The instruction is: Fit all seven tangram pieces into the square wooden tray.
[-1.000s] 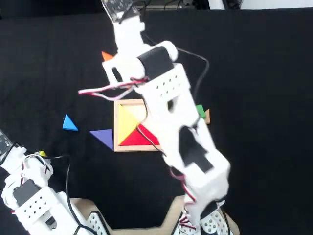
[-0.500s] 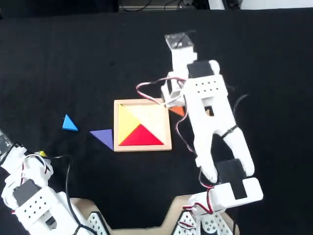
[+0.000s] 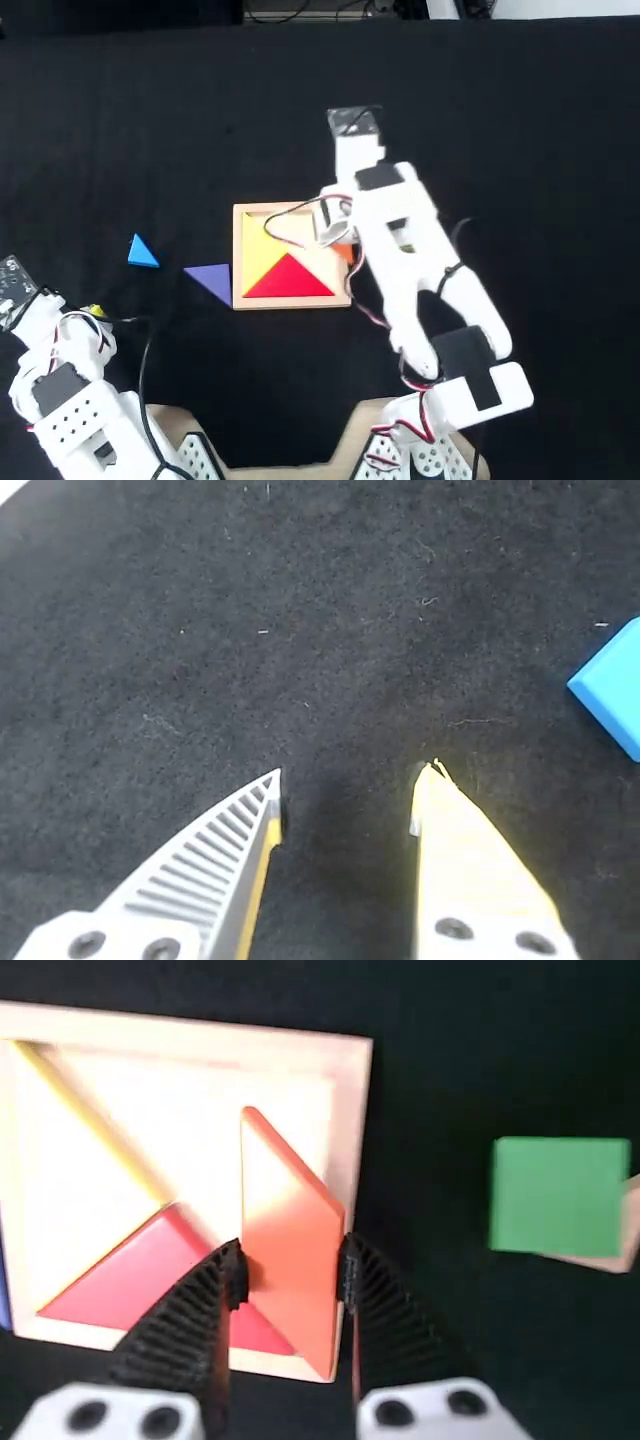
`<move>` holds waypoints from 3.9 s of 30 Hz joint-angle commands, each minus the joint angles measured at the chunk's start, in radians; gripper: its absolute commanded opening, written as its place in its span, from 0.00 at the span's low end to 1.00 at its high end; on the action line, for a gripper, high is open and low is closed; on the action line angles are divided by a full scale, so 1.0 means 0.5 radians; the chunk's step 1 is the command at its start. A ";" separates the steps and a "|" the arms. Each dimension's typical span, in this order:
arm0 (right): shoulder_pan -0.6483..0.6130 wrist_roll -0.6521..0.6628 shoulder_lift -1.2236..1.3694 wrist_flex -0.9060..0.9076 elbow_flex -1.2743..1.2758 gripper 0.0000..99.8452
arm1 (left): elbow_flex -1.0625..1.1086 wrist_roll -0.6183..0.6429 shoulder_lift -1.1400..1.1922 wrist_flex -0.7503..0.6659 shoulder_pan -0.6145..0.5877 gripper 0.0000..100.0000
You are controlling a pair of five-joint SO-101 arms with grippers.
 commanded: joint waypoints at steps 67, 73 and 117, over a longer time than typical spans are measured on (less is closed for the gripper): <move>-0.071 0.384 0.400 -0.571 -0.379 0.01 | -0.011 -0.015 -0.018 -0.018 0.029 0.22; -0.061 0.509 0.566 -0.571 -0.391 0.01 | -0.011 -0.015 -0.018 -0.021 0.029 0.22; -0.166 0.537 0.305 -0.086 -0.275 0.01 | -0.011 -0.015 -0.018 -0.028 0.029 0.22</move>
